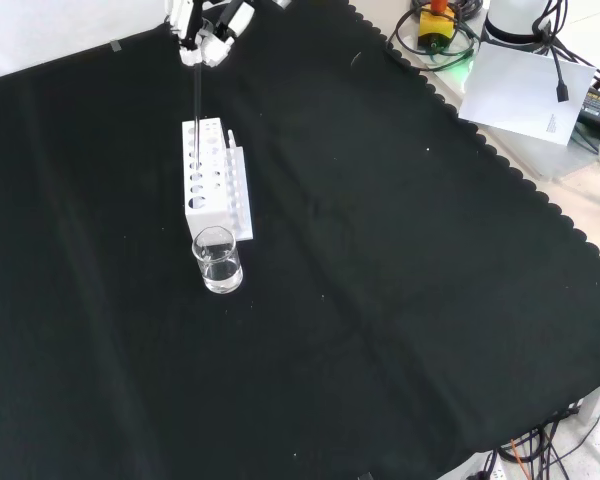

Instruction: Put the glass rod back on the white test tube rack.

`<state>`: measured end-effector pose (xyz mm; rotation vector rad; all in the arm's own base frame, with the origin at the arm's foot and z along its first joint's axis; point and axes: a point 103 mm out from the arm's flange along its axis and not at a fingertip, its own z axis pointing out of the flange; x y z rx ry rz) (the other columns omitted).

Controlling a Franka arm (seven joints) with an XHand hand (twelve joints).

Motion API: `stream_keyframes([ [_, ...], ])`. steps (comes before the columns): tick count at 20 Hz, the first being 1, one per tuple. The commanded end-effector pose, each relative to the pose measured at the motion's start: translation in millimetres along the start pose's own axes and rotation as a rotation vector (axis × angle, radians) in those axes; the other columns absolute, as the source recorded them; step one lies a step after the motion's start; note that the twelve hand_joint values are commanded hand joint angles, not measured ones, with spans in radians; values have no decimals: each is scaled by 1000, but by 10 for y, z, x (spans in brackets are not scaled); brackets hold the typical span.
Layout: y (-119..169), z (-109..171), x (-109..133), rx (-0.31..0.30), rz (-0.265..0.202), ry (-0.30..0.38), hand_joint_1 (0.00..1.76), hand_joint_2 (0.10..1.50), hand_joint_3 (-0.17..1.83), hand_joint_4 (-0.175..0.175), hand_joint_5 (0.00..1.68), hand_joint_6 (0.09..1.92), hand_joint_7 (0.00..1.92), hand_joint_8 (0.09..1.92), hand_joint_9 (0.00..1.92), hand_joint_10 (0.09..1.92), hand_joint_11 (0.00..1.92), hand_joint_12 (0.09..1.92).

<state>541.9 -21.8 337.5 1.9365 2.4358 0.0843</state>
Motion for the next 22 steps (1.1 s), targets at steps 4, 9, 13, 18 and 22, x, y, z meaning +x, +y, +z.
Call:
stream_keyframes([
  [4, -3, 40, 83, 18, 7, -13, 1300, 1049, 7, -175, 1144, 430, 1149, 1047, 1594, 950, 1429, 1116],
  [9, 48, 151, 46, 24, -1, -5, 1300, 1049, 7, -175, 1144, 431, 1149, 1047, 1594, 950, 1429, 1115],
  [13, 79, 230, -10, 31, 3, 4, 1300, 1049, 6, -175, 1143, 432, 1149, 1047, 1594, 950, 1430, 1116],
  [18, 126, 399, -51, 50, 0, 21, 1300, 1049, 6, -175, 1143, 432, 1149, 1048, 1594, 950, 1431, 1115],
  [22, 163, 545, -48, 67, -12, 25, 1300, 1049, 6, -175, 1143, 433, 1149, 1049, 1594, 950, 1430, 1115],
])
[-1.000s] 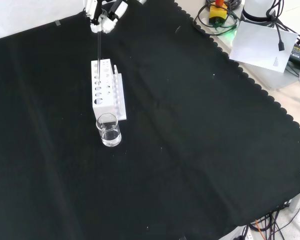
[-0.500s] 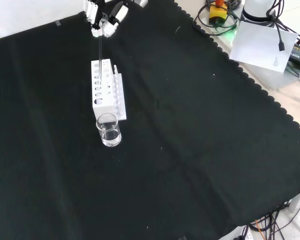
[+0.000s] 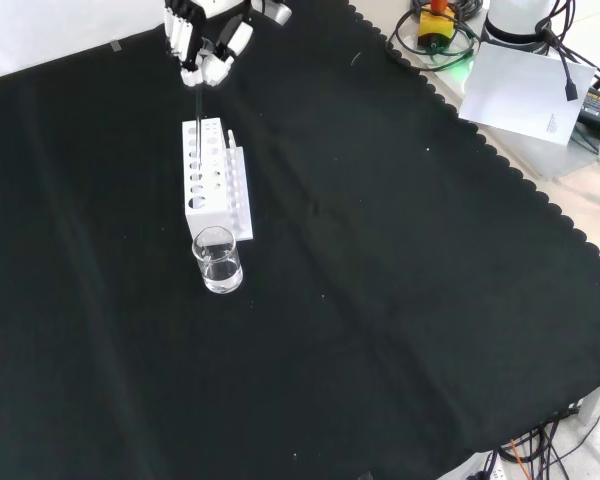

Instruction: Put the glass rod back on the white test tube rack.

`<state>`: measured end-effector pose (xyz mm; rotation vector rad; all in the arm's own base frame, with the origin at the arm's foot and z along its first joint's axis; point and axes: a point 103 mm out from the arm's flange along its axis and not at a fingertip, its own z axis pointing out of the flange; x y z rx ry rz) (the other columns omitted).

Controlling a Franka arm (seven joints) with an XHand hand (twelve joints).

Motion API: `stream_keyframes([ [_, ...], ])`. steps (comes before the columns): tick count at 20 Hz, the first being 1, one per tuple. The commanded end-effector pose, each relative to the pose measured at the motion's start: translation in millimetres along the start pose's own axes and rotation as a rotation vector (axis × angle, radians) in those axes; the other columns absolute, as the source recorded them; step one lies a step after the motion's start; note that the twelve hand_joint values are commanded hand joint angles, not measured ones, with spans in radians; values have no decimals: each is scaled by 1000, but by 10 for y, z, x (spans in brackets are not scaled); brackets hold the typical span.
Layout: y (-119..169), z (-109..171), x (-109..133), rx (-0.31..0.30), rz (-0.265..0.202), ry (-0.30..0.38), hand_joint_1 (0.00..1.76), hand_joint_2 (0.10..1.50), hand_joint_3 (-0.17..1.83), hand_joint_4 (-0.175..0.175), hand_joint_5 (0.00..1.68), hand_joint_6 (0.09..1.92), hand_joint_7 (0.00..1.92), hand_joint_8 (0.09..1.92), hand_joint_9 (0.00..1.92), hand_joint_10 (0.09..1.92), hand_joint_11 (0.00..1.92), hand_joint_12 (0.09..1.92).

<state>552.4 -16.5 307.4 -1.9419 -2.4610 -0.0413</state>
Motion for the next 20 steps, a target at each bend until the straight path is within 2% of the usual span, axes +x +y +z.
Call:
stream_keyframes([
  [1, 84, 280, -83, 27, -7, 16, 1300, 1049, 6, -175, 1143, 433, 1149, 1049, 1594, 950, 1430, 1115],
  [6, 108, 412, -123, 44, -7, 22, 1300, 1049, 6, -175, 1143, 433, 1149, 1049, 1594, 950, 1430, 1115],
  [20, 118, 528, -160, 58, -1, 31, 1300, 1050, 5, -175, 1143, 433, 1149, 1049, 1595, 950, 1429, 1114],
])
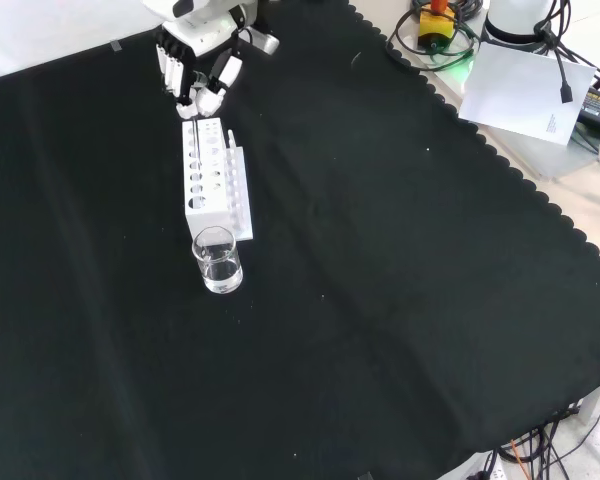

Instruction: Put the glass rod back on the white test tube rack.

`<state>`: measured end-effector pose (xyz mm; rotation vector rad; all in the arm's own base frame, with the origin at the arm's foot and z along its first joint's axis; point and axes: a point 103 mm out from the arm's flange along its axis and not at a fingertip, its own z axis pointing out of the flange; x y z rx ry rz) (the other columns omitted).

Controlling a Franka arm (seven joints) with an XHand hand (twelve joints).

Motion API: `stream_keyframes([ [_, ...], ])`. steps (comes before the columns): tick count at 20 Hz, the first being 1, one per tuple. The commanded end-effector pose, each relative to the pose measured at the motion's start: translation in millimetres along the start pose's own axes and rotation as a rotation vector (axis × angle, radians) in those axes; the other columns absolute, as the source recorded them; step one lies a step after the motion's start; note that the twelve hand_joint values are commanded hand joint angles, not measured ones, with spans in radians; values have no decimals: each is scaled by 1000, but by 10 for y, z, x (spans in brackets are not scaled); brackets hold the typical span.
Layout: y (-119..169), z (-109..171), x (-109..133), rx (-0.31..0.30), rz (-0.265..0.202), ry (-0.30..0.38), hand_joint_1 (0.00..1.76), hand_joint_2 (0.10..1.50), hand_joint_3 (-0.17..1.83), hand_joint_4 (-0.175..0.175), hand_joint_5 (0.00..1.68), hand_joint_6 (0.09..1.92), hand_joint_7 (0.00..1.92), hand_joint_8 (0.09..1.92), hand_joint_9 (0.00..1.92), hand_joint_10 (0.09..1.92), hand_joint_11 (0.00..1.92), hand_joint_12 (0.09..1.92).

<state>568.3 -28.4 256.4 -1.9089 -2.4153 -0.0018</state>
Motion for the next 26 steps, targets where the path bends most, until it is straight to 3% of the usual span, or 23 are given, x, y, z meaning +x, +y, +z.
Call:
stream_keyframes([
  [1, -15, 38, 5, 3, -5, 5, 1300, 1050, 5, -175, 1143, 433, 1149, 1049, 1595, 950, 1429, 1114],
  [5, -16, 85, -19, 31, -13, 33, 1302, 1039, -2, -175, 1157, 423, 1192, 974, 1658, 906, 1479, 1083],
  [6, -19, 39, 23, 49, -13, 37, 1304, 1030, -10, -175, 1162, 432, 1236, 884, 1686, 882, 1521, 1055],
  [8, -21, 56, -26, 60, -12, 55, 1309, 1008, -119, -175, 1102, 625, 1328, 628, 1727, 848, 1627, 993],
  [11, -42, 60, -50, 54, -4, 51, 1324, 948, -169, -175, 902, 872, 1128, 713, 1737, 856, 1702, 978],
  [17, -85, -90, -16, 34, 6, 49, 1363, 919, -175, -175, 602, 913, 877, 768, 1708, 894, 1743, 1033],
  [26, -225, -443, -35, -20, 13, 35, 1367, 908, -175, -175, 527, 886, 832, 748, 1704, 901, 1759, 1055],
])
